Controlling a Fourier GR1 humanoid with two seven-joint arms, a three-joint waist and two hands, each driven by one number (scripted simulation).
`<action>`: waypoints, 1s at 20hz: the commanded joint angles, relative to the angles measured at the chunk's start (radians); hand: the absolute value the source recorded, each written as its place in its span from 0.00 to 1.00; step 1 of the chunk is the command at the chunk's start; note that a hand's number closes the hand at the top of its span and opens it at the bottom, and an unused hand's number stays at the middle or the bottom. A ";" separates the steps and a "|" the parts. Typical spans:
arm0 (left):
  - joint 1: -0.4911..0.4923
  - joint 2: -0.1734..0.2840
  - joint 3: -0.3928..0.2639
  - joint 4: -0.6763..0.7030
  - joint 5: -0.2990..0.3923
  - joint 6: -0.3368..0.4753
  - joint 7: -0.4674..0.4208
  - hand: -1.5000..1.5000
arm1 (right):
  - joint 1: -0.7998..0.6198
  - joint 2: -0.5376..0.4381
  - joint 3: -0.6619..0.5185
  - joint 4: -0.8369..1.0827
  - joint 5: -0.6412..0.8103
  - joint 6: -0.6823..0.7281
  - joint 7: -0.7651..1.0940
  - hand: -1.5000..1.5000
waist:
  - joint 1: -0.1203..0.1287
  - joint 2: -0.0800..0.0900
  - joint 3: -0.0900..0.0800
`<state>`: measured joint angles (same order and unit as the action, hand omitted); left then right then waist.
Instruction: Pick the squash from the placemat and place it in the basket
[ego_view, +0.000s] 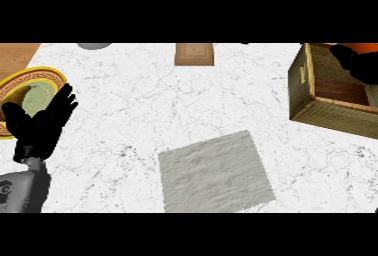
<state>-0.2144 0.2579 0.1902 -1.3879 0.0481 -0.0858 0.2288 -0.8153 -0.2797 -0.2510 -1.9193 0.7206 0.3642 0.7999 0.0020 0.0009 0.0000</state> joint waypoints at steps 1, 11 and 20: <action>0.027 0.011 0.002 -0.061 0.013 -0.016 0.043 0.50 | 0.025 -0.068 -0.064 0.117 -0.042 -0.026 -0.101 1.00 | 0.004 -0.001 0.000; 0.021 -0.022 -0.019 -0.011 -0.029 0.008 -0.007 0.50 | 0.156 -0.122 -0.159 0.343 -0.111 -0.191 -0.422 1.00 | 0.003 0.001 0.000; -0.027 -0.037 -0.019 0.021 -0.032 0.022 -0.006 0.50 | 0.133 -0.158 -0.180 0.534 -0.068 -0.343 -0.426 0.00 | 0.002 0.000 0.000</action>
<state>-0.2304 0.2498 0.1904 -1.3876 0.0375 -0.0858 0.2377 -0.6772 -0.4145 -0.4388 -1.4654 0.6671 0.0532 0.4120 0.0054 0.0019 0.0003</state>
